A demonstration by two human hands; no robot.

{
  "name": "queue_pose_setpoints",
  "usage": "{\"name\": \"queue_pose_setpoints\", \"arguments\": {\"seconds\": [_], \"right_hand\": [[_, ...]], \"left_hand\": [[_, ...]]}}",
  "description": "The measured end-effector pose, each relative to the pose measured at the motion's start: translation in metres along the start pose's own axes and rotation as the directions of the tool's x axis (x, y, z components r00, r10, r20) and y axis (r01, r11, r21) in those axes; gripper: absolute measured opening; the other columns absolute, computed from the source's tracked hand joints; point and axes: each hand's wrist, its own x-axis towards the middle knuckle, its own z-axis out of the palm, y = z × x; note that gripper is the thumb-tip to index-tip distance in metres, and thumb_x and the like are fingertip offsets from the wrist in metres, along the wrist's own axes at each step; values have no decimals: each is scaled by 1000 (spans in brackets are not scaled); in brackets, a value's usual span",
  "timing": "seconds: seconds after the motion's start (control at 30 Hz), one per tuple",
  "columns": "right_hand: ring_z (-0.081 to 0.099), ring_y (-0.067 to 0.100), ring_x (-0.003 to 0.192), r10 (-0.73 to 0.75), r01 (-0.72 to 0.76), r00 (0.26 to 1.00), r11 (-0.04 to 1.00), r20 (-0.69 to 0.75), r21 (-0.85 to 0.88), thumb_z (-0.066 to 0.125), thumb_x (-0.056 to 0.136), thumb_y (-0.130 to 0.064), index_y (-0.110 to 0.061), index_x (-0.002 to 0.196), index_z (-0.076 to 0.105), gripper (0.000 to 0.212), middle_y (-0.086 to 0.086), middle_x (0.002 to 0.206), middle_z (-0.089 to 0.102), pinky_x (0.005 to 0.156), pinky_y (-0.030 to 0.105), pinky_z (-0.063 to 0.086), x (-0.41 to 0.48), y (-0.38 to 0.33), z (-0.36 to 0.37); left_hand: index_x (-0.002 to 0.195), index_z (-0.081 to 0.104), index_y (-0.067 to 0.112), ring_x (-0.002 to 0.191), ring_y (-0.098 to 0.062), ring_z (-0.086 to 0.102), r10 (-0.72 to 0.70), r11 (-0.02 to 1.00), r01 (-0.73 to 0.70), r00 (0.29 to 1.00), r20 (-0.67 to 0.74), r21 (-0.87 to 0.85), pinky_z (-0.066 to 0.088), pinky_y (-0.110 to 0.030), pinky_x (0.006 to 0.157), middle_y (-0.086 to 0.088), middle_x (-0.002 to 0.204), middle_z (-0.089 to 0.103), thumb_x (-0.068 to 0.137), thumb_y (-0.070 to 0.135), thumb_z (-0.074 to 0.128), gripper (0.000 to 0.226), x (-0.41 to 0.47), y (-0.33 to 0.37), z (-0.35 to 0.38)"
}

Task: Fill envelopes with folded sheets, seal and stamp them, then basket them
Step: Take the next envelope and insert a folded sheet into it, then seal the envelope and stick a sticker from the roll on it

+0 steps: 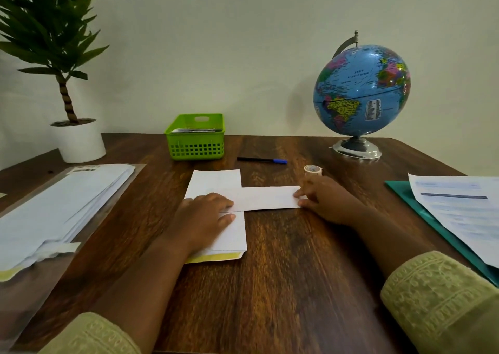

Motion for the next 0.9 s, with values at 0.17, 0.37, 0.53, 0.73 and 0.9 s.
{"name": "queue_pose_setpoints", "arguments": {"seconds": [0.17,0.37,0.53,0.73,0.9], "right_hand": [[50,12,117,-20,10,996,993,89,115,57,88,-39,-25,123,57,38,-3,134,54,97,26,39,0,-3,1],[51,4,114,-138,114,984,974,113,197,59,88,-33,-29,116,62,29,-8,130,57,94,19,40,3,-12,4],[53,2,87,77,-12,967,965,-242,260,60,88,-29,-23,116,61,29,-2,114,60,77,14,43,16,0,6],[53,22,108,331,-305,915,942,-230,142,58,89,-30,-16,135,42,51,10,127,53,94,31,42,38,26,13],[54,21,105,378,-365,899,926,-220,100,59,88,-35,-15,134,44,52,10,125,53,92,32,45,49,24,21]], "left_hand": [[108,59,30,112,-13,50,-31,996,39,995,-98,81,33,-38,97,7,123,56,88,56,42,37,-1,3,-4],[130,42,32,128,-10,39,126,991,-128,989,-76,-31,25,-39,111,10,140,43,87,52,48,48,0,10,-2],[131,45,38,132,-6,34,170,979,-161,984,61,-123,23,-31,109,13,144,41,92,45,44,40,1,10,6],[129,47,38,130,-7,36,155,979,-144,986,65,-145,29,-27,105,13,143,41,92,41,47,37,4,10,7],[127,48,38,129,-6,36,157,974,-142,985,71,-174,30,-29,107,13,143,41,91,41,48,36,3,9,7]]}}
